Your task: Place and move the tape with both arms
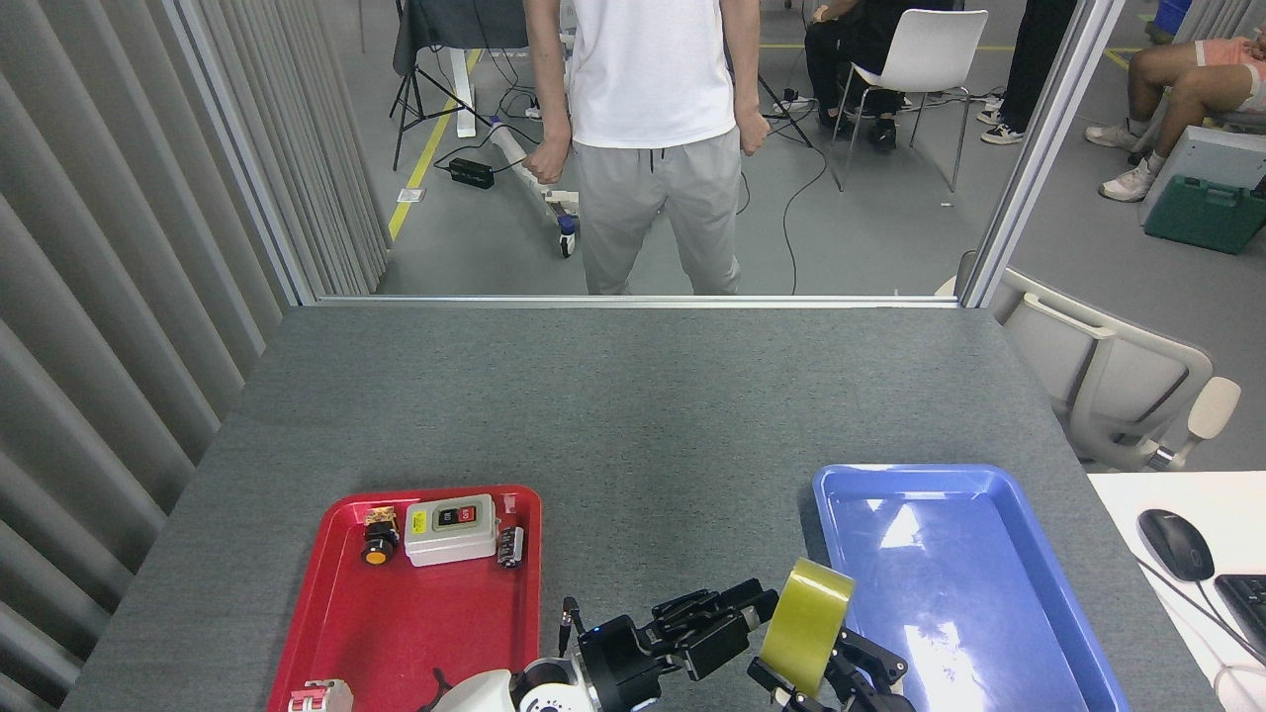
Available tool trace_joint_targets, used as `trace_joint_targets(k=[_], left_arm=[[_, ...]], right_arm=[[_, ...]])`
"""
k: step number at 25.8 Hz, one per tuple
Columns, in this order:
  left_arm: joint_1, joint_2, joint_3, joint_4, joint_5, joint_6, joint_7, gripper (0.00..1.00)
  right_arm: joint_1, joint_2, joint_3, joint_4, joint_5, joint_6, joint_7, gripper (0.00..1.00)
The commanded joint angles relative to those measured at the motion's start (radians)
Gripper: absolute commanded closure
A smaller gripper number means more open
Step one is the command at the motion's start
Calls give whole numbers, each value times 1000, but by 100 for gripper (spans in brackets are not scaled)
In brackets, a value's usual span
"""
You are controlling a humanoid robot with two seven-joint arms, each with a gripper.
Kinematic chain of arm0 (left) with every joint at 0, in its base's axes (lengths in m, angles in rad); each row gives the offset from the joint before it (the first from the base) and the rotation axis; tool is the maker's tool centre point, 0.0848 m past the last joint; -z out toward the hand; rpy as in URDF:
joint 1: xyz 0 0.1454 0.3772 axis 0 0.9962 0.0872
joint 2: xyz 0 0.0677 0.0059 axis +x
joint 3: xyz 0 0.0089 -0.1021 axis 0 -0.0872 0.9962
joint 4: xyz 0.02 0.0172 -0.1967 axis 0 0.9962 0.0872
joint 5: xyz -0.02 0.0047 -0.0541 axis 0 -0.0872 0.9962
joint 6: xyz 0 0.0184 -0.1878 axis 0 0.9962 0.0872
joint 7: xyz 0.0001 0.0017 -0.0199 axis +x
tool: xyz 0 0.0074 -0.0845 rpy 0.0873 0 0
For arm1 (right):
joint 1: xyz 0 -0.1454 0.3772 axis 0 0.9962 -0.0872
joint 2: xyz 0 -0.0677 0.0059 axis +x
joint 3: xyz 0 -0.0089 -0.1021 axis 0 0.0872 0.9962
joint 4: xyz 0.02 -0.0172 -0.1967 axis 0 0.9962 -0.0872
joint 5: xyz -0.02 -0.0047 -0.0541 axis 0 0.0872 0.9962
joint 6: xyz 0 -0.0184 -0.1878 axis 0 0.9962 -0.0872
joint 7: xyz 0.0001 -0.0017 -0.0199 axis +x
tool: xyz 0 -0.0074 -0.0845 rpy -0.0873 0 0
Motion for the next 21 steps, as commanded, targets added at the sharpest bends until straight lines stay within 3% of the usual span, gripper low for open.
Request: trace_joint_targets(k=[1,6,8,12,14,18,21], left_arm=[[4,21,1,-21,-1,-1,0,1],[-7,77,29,-49,10,-1,3,1],[0,140,93,-107,8,-1,26,1],[64,256,190,-221,-23,401,194,1],[138,313,288,-285,-102,539,284,1],[286,353,440,-426,-382,784,333,1],[411,364,515,-518,-612,895,329,1]], right_arm=[[1,1,-4,-2,-1,2,2,94],[9,-2,-31,-3,-5,2,2,96],[12,-3,-43,-3,-5,2,2,97],[15,-8,-93,-3,-15,2,7,98],[15,-10,-115,6,-13,8,23,100],[-8,-19,-118,43,-13,328,154,98],[-73,-46,-97,61,-12,575,306,97]])
